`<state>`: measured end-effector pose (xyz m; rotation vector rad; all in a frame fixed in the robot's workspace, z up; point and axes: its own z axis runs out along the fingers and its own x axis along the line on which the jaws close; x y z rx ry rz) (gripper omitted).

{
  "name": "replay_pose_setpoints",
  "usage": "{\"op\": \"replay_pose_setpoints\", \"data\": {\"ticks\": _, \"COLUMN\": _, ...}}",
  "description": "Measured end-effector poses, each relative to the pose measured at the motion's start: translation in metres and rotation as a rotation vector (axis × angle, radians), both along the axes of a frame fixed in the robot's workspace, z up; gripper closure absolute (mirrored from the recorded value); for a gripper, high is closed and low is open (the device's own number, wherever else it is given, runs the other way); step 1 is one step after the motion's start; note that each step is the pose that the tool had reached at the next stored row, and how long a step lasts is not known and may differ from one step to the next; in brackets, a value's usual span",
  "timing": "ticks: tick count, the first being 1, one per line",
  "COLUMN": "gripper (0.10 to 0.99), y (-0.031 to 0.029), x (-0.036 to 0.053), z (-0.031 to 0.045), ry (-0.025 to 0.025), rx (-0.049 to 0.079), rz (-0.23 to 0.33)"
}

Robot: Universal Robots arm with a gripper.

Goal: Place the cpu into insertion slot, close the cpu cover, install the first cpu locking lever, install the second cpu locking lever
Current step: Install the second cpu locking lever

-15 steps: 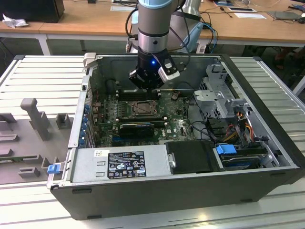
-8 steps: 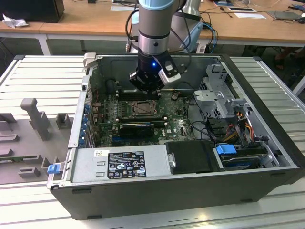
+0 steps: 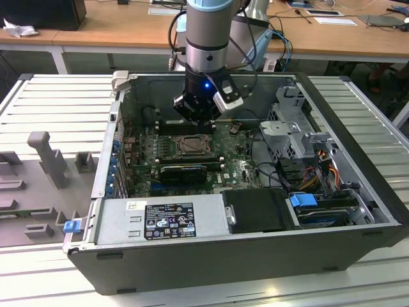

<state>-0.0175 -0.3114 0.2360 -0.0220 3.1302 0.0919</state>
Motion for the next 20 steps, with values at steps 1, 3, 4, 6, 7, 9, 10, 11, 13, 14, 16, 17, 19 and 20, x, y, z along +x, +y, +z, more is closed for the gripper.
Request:
{"op": "replay_pose_setpoints", "data": {"ticks": 1, "gripper": 0.980, "y": -0.0004, "x": 0.0000, "z": 0.0000, "ry": 0.0000, "rx": 0.000, "rz": 0.000}}
{"op": "replay_pose_setpoints", "data": {"ticks": 3, "gripper": 0.980, "y": -0.0029, "x": 0.0002, "z": 0.0000, "ry": 0.0000, "rx": 0.000, "rz": 0.000}}
{"op": "replay_pose_setpoints", "data": {"ticks": 4, "gripper": 0.980, "y": -0.0042, "x": 0.0004, "z": 0.0000, "ry": 0.0001, "rx": 0.000, "rz": 0.000}}
{"op": "replay_pose_setpoints", "data": {"ticks": 6, "gripper": 0.980, "y": -0.0064, "x": 0.0007, "z": -0.0001, "ry": 0.0002, "rx": 0.000, "rz": 0.000}}
{"op": "replay_pose_setpoints", "data": {"ticks": 7, "gripper": 0.980, "y": -0.0068, "x": 0.0007, "z": 0.0003, "ry": 0.0003, "rx": 0.000, "rz": 0.000}}
{"op": "replay_pose_setpoints", "data": {"ticks": 9, "gripper": 0.980, "y": -0.0068, "x": 0.0007, "z": 0.0068, "ry": 0.0001, "rx": 0.000, "rz": 0.000}}
{"op": "replay_pose_setpoints", "data": {"ticks": 10, "gripper": 0.980, "y": -0.0068, "x": 0.0007, "z": 0.0096, "ry": 0.0001, "rx": 0.000, "rz": 0.000}}
{"op": "replay_pose_setpoints", "data": {"ticks": 11, "gripper": 0.980, "y": -0.0068, "x": 0.0007, "z": 0.0125, "ry": 0.0001, "rx": 0.000, "rz": 0.000}}
{"op": "replay_pose_setpoints", "data": {"ticks": 13, "gripper": 0.980, "y": -0.0071, "x": 0.0008, "z": 0.0160, "ry": 0.0001, "rx": 0.000, "rz": 0.000}}
{"op": "replay_pose_setpoints", "data": {"ticks": 14, "gripper": 0.980, "y": -0.0078, "x": 0.0008, "z": 0.0160, "ry": 0.0001, "rx": 0.000, "rz": 0.000}}
{"op": "replay_pose_setpoints", "data": {"ticks": 16, "gripper": 0.980, "y": -0.0098, "x": 0.0008, "z": 0.0160, "ry": 0.0002, "rx": 0.000, "rz": 0.000}}
{"op": "replay_pose_setpoints", "data": {"ticks": 17, "gripper": 0.980, "y": -0.0108, "x": 0.0008, "z": 0.0160, "ry": 0.0002, "rx": 0.000, "rz": 0.000}}
{"op": "replay_pose_setpoints", "data": {"ticks": 19, "gripper": 0.980, "y": -0.0124, "x": 0.0007, "z": 0.0159, "ry": 0.0002, "rx": 0.000, "rz": 0.000}}
{"op": "replay_pose_setpoints", "data": {"ticks": 20, "gripper": 0.980, "y": -0.0131, "x": 0.0007, "z": 0.0159, "ry": 0.0002, "rx": 0.000, "rz": 0.000}}
